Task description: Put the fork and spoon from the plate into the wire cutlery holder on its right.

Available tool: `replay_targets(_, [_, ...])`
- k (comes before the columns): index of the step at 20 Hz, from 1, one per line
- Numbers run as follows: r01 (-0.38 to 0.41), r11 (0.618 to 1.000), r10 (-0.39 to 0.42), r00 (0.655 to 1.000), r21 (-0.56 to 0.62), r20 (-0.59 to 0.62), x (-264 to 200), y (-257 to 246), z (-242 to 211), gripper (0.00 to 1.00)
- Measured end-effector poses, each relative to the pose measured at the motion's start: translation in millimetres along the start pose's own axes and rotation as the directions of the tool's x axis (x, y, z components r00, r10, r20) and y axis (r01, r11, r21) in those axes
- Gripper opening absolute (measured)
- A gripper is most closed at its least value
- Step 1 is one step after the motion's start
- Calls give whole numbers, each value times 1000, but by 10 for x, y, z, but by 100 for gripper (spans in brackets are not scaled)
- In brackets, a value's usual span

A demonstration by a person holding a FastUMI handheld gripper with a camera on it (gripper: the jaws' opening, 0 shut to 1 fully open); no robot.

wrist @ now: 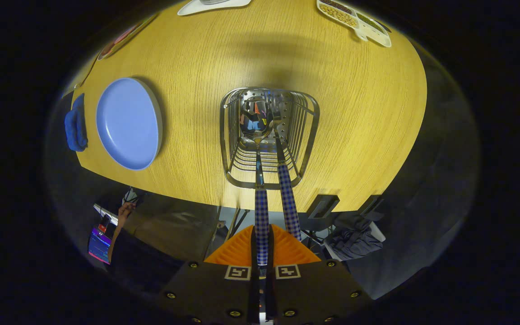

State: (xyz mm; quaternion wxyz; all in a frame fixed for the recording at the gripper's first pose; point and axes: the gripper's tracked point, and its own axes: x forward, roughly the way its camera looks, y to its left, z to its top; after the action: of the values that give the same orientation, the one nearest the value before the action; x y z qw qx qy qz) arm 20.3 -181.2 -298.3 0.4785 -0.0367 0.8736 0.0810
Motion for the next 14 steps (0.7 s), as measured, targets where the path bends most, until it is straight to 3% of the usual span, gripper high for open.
replay_targets(6, [31, 999, -31, 999, -20, -32, -7, 2, 74, 9])
replay_targets(14, [38, 999, -37, 998, -16, 42, -100, -18, 185, 12])
